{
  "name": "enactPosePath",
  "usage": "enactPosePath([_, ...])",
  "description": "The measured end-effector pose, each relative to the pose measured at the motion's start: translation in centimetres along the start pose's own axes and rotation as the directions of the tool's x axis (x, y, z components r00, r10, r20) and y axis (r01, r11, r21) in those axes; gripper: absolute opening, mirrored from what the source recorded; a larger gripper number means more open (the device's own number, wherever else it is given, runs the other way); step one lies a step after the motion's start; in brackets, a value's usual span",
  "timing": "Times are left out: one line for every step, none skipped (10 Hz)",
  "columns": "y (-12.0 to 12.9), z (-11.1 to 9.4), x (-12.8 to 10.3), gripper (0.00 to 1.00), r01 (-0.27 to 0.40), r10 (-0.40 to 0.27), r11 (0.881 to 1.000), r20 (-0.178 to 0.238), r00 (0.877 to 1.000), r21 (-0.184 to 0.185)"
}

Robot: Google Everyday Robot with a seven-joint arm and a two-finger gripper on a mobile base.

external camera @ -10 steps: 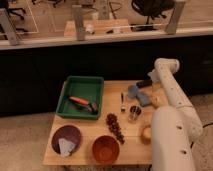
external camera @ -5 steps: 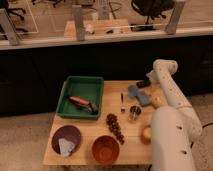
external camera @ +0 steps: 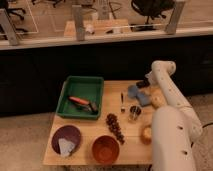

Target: Wipe tray with eraser

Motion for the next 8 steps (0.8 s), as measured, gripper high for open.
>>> enactPosePath([0.06, 0.19, -0.15, 0.8, 0.005, -0.005, 1.0, -0.001, 1.0, 0.0])
enactPosePath([0.07, 0.27, -0.22, 0.8, 0.009, -0.009, 1.0, -0.003, 1.0, -0.001])
enactPosePath([0.1, 0.39, -0.3, 0.8, 0.013, -0.013, 1.0, -0.005, 1.0, -0.003])
enactPosePath([0.14, 0.48, -0.34, 0.8, 0.015, -0.015, 1.0, -0.006, 1.0, -0.005])
enactPosePath([0.17, 0.52, -0.32, 0.8, 0.016, -0.016, 1.0, -0.008, 1.0, -0.006])
enactPosePath([0.26, 0.62, -0.29, 0.8, 0.018, -0.018, 1.0, -0.009, 1.0, -0.009])
enactPosePath([0.31, 0.66, -0.15, 0.8, 0.019, -0.019, 1.0, -0.012, 1.0, -0.011])
enactPosePath([0.33, 0.8, -0.21, 0.77, 0.022, -0.022, 1.0, -0.013, 1.0, -0.016])
